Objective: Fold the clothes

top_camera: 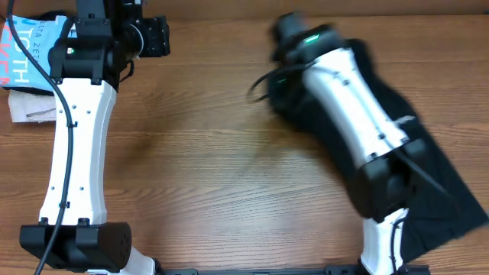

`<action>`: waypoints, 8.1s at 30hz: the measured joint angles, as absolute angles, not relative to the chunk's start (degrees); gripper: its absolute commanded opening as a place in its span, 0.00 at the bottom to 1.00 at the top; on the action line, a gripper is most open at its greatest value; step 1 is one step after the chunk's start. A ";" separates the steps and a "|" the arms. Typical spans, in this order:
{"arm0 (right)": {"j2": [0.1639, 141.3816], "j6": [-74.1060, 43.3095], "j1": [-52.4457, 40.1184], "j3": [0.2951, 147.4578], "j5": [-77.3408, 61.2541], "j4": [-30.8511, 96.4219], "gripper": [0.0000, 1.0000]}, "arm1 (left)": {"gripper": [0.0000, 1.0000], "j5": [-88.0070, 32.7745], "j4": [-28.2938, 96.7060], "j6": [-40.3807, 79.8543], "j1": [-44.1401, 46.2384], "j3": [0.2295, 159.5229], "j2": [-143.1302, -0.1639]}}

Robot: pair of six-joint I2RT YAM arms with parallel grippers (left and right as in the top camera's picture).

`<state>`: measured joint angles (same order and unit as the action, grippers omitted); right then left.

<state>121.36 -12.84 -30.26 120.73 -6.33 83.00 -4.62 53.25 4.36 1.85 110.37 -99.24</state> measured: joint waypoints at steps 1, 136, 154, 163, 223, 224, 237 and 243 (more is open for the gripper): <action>121.36 -13.21 -34.37 120.73 -7.31 82.15 0.20 | 0.75 -3.68 53.95 3.95 1.61 110.37 -99.26; 74.41 -38.39 -6.96 44.16 -3.25 64.62 0.99 | 0.87 -1.04 51.90 46.87 6.55 47.31 -80.64; 74.39 -44.82 -6.94 42.00 -3.40 60.01 0.97 | 0.04 -5.06 38.22 47.37 2.96 39.35 -86.17; 74.26 -52.38 -6.94 33.69 -1.39 54.94 0.80 | 0.04 -7.35 36.27 44.12 2.90 39.35 -86.39; 82.24 -23.03 8.93 141.56 -1.93 97.27 0.04 | 0.04 2.46 74.19 22.26 3.40 151.65 -88.25; 83.70 -22.61 8.91 141.49 -2.20 97.27 0.04 | 0.04 2.46 74.17 22.24 3.40 151.65 -89.14; 105.86 -18.59 8.51 140.07 -8.21 73.69 0.04 | 0.04 2.48 54.33 19.86 3.40 150.54 -108.40; 107.18 -18.00 8.47 139.90 -9.85 66.24 0.04 | 0.04 2.66 49.71 19.05 3.40 151.41 -109.38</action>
<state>107.18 -18.00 8.47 139.90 -9.85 66.24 2.66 49.71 19.05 3.40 151.41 -109.38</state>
